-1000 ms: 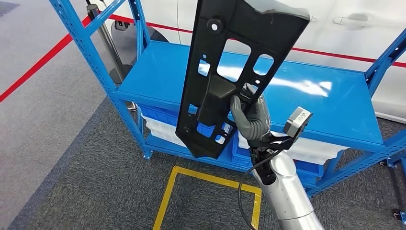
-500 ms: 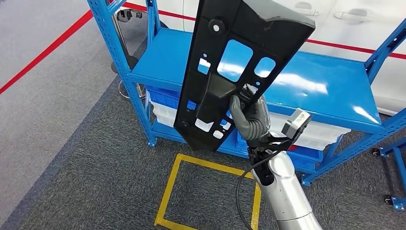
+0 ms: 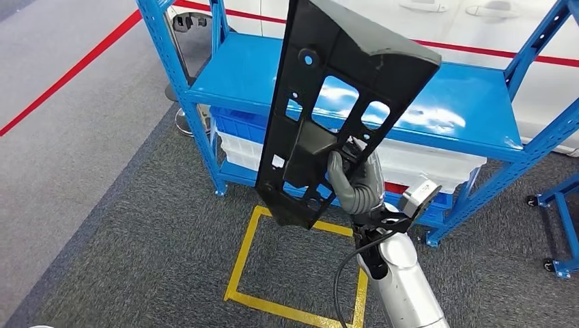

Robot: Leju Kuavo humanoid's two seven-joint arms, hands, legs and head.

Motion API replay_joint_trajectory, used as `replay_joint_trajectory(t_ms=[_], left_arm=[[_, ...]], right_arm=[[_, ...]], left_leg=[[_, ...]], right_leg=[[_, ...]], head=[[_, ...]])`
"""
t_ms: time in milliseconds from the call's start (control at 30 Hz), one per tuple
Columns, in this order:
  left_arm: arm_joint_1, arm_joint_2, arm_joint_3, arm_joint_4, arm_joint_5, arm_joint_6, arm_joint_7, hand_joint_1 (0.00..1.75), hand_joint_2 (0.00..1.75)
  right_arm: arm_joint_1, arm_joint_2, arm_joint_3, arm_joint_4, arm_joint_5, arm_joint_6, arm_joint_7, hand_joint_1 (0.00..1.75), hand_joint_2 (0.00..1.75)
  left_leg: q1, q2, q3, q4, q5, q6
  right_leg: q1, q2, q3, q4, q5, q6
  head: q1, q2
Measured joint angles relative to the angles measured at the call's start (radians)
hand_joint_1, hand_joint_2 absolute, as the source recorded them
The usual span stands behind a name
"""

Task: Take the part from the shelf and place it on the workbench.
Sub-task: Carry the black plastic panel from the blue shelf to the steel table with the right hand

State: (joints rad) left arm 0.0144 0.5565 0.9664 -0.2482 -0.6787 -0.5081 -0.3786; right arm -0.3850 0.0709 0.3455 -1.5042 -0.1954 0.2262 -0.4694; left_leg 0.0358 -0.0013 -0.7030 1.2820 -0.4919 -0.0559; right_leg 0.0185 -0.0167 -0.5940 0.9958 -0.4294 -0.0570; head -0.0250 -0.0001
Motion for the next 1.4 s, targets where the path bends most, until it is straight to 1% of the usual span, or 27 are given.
replay_joint_trajectory(t_ms=[33, 67, 133, 167, 233, 267, 333, 400, 433, 467, 500, 567, 633, 700, 767, 800, 833, 900, 933, 967, 1000, 1033, 1100, 1167, 1267, 1333, 1400], left_arm=[[0.001, 0.001, 0.0, 0.0, 0.0, -0.002, -0.001, 0.0, 1.75], [0.0, 0.003, 0.0, 0.0, 0.0, -0.004, -0.002, 0.0, 1.75], [0.001, 0.008, 0.001, 0.001, -0.001, -0.01, -0.004, 0.0, 1.75], [0.002, 0.01, 0.002, 0.001, -0.002, -0.013, -0.006, 0.0, 1.75], [0.005, 0.014, 0.003, 0.002, -0.004, -0.017, -0.009, 0.0, 1.75], [0.005, 0.015, 0.003, 0.002, -0.006, -0.019, -0.009, 0.0, 1.75], [0.006, 0.018, 0.004, 0.003, -0.011, -0.023, -0.012, 0.0, 1.75], [0.007, 0.02, 0.006, 0.003, -0.016, -0.027, -0.014, 0.0, 1.75], [0.008, 0.021, 0.007, 0.003, -0.018, -0.028, -0.015, 0.0, 1.75], [0.009, 0.021, 0.008, 0.003, -0.02, -0.029, -0.016, 0.0, 1.75], [0.009, 0.021, 0.009, 0.003, -0.023, -0.029, -0.017, 0.0, 1.75], [0.011, 0.021, 0.011, 0.003, -0.032, -0.022, -0.017, 0.0, 1.75], [0.012, 0.021, 0.012, 0.003, -0.046, 0.003, -0.009, 0.0, 1.75], [0.012, 0.021, 0.013, 0.003, -0.062, 0.033, 0.007, 0.0, 1.75], [0.011, 0.021, 0.013, 0.003, -0.079, 0.06, 0.034, 0.0, 1.75], [0.011, 0.021, 0.013, 0.004, -0.088, 0.076, 0.052, 0.0, 1.75], [0.01, 0.021, 0.013, 0.004, -0.097, 0.095, 0.074, 0.0, 1.75], [0.005, 0.018, 0.014, 0.004, -0.112, 0.137, 0.118, 0.0, 1.75], [0.001, 0.014, 0.015, 0.004, -0.118, 0.157, 0.139, 0.0, 1.75], [-0.003, 0.011, 0.016, 0.004, -0.124, 0.18, 0.158, 0.0, 1.75], [-0.009, 0.007, 0.017, 0.004, -0.129, 0.209, 0.18, 0.0, 1.75], [-0.016, 0.003, 0.021, 0.004, -0.129, 0.246, 0.204, 0.0, 1.75], [-0.036, -0.007, 0.037, 0.002, -0.119, 0.319, 0.246, 0.0, 1.75], [-0.058, -0.021, 0.062, -0.001, -0.085, 0.385, 0.278, 0.0, 1.75], [-0.104, -0.074, 0.146, -0.015, 0.061, 0.611, 0.265, 0.0, 1.75], [-0.142, -0.13, 0.229, -0.033, 0.182, 0.77, 0.171, 0.0, 1.75], [-0.168, -0.187, 0.294, -0.051, 0.267, 0.866, 0.06, 0.0, 1.75]], right_arm=[[0.004, 0.001, 0.0, -0.001, 0.001, -0.002, -0.001, 1.75, 1.75], [0.007, 0.002, 0.0, -0.004, 0.002, -0.005, -0.001, 1.75, 1.75], [0.01, 0.006, 0.0, -0.01, 0.004, -0.011, -0.003, 1.75, 1.75], [0.012, 0.008, -0.001, -0.012, 0.004, -0.014, -0.005, 1.75, 1.75], [0.019, 0.008, -0.001, -0.013, 0.006, -0.018, -0.009, 1.75, 1.75], [0.023, 0.008, -0.002, -0.014, 0.007, -0.02, -0.01, 1.75, 1.75], [0.031, 0.008, -0.006, -0.016, 0.012, -0.024, -0.013, 1.75, 1.75], [0.036, 0.008, -0.009, -0.019, 0.018, -0.028, -0.015, 1.75, 1.75], [0.04, 0.008, -0.009, -0.02, 0.024, -0.031, -0.017, 1.75, 1.75], [0.044, 0.008, -0.009, -0.02, 0.032, -0.035, -0.019, 1.75, 1.75], [0.048, 0.008, -0.009, -0.02, 0.043, -0.039, -0.022, 1.75, 1.75], [0.053, 0.008, -0.009, -0.023, 0.061, -0.046, -0.027, 1.75, 1.75], [0.056, 0.008, -0.009, -0.03, 0.07, -0.049, -0.033, 1.75, 1.75], [0.059, 0.008, -0.01, -0.037, 0.076, -0.05, -0.038, 1.75, 1.75], [0.062, 0.008, -0.01, -0.038, 0.08, -0.05, -0.04, 1.75, 1.75], [0.062, 0.008, -0.01, -0.038, 0.081, -0.05, -0.041, 1.75, 1.75], [0.064, 0.008, -0.01, -0.038, 0.082, -0.05, -0.041, 1.75, 1.75], [0.066, 0.007, -0.01, -0.038, 0.085, -0.051, -0.041, 1.75, 1.75], [0.067, 0.007, -0.011, -0.038, 0.086, -0.051, -0.041, 1.75, 1.75], [0.068, 0.007, -0.011, -0.038, 0.088, -0.054, -0.038, 1.75, 1.75], [0.069, 0.007, -0.011, -0.038, 0.092, -0.059, -0.032, 1.75, 1.75], [0.067, 0.008, -0.011, -0.038, 0.096, -0.065, -0.023, 1.75, 1.75], [0.062, 0.009, -0.01, -0.04, 0.106, -0.081, -0.002, 1.75, 1.75], [0.058, 0.013, -0.009, -0.047, 0.119, -0.096, 0.023, 1.75, 1.75], [0.062, 0.025, -0.008, -0.075, 0.153, -0.119, 0.075, 1.75, 1.75], [0.065, 0.036, -0.007, -0.097, 0.169, -0.127, 0.1, 1.75, 1.75], [0.069, 0.046, -0.007, -0.112, 0.174, -0.134, 0.11, 1.75, 1.75]], left_leg=[[0.004, 0.0, 0.043, -0.042, 0.022, -0.005], [0.004, 0.0, 0.096, -0.106, 0.022, -0.009], [0.001, -0.004, 0.166, -0.211, -0.005, 0.0], [-0.003, -0.006, 0.177, -0.235, -0.018, 0.008], [-0.004, -0.005, 0.166, -0.242, -0.008, 0.03], [-0.004, -0.002, 0.159, -0.242, 0.001, 0.04], [-0.003, 0.002, 0.135, -0.244, 0.023, 0.056], [-0.006, 0.002, 0.106, -0.243, 0.045, 0.063], [-0.008, 0.003, 0.092, -0.242, 0.056, 0.063], [-0.009, 0.003, 0.078, -0.241, 0.066, 0.063], [-0.012, 0.002, 0.065, -0.241, 0.076, 0.062], [-0.015, 0.001, 0.045, -0.241, 0.093, 0.059], [-0.015, 0.001, 0.035, -0.245, 0.111, 0.051], [-0.011, 0.002, 0.034, -0.258, 0.131, 0.038], [-0.008, 0.001, 0.028, -0.268, 0.136, 0.026], [-0.008, 0.0, 0.021, -0.256, 0.116, 0.022], [-0.008, 0.0, 0.009, -0.222, 0.078, 0.018], [-0.007, -0.001, -0.018, -0.107, -0.013, 0.009], [-0.006, 0.0, -0.026, -0.049, -0.038, 0.003], [-0.004, 0.0, -0.023, -0.014, -0.04, -0.001], [-0.001, 0.0, -0.006, -0.012, -0.025, -0.006], [0.002, 0.0, 0.03, -0.047, 0.0, -0.01], [0.003, -0.001, 0.114, -0.168, 0.015, -0.012], [-0.003, -0.005, 0.152, -0.235, 0.004, 0.0], [-0.005, -0.006, 0.14, -0.244, 0.019, 0.028], [-0.003, -0.004, 0.126, -0.251, 0.037, 0.05], [-0.005, -0.002, 0.108, -0.251, 0.054, 0.06]], right_leg=[[-0.003, 0.0, -0.019, 0.012, 0.006, 0.004], [-0.004, 0.0, -0.037, 0.025, 0.01, 0.01], [-0.003, 0.0, -0.06, 0.047, 0.019, 0.021], [-0.002, 0.001, -0.066, 0.051, 0.026, 0.027], [-0.003, 0.003, -0.073, 0.054, 0.036, 0.037], [-0.004, 0.006, -0.079, 0.062, 0.024, 0.043], [-0.009, 0.01, -0.105, 0.129, -0.054, 0.053], [-0.013, 0.012, -0.136, 0.251, -0.149, 0.058], [-0.013, 0.012, -0.141, 0.3, -0.169, 0.058], [-0.014, 0.013, -0.132, 0.324, -0.168, 0.057], [-0.013, 0.013, -0.106, 0.312, -0.147, 0.053], [-0.007, 0.014, -0.011, 0.197, -0.104, 0.036], [0.001, 0.015, 0.076, 0.065, -0.103, 0.022], [0.006, 0.015, 0.098, 0.013, -0.104, 0.016], [0.002, 0.012, 0.093, -0.008, -0.076, 0.008], [-0.001, 0.009, 0.089, -0.02, -0.061, 0.002], [-0.003, 0.006, 0.083, -0.029, -0.047, -0.002], [-0.003, 0.004, 0.061, -0.028, -0.029, -0.006], [-0.003, 0.003, 0.048, -0.022, -0.023, -0.004], [-0.003, 0.002, 0.035, -0.015, -0.018, -0.003], [-0.003, 0.001, 0.02, -0.005, -0.014, 0.0], [-0.005, 0.001, 0.005, 0.007, -0.012, 0.002], [-0.006, -0.001, -0.023, 0.034, -0.009, 0.009], [-0.004, -0.001, -0.041, 0.049, -0.002, 0.02], [-0.004, 0.002, -0.055, 0.054, 0.007, 0.038], [-0.008, 0.008, -0.077, 0.104, -0.043, 0.05], [-0.013, 0.013, -0.114, 0.218, -0.129, 0.058]], head=[[0.0, 0.0], [-0.001, 0.0], [-0.002, 0.0], [-0.002, 0.0], [-0.002, 0.0], [-0.001, 0.0], [0.001, 0.0], [0.003, 0.0], [0.003, 0.0], [0.003, 0.0], [0.003, 0.0], [0.002, 0.0], [0.002, 0.0], [0.005, 0.0], [0.008, 0.0], [0.008, 0.0], [0.006, 0.0], [0.005, 0.0], [0.004, 0.0], [0.004, 0.0], [0.004, 0.0], [0.004, 0.0], [0.002, 0.0], [0.001, 0.0], [0.0, 0.0], [0.002, 0.0], [0.005, 0.0]])
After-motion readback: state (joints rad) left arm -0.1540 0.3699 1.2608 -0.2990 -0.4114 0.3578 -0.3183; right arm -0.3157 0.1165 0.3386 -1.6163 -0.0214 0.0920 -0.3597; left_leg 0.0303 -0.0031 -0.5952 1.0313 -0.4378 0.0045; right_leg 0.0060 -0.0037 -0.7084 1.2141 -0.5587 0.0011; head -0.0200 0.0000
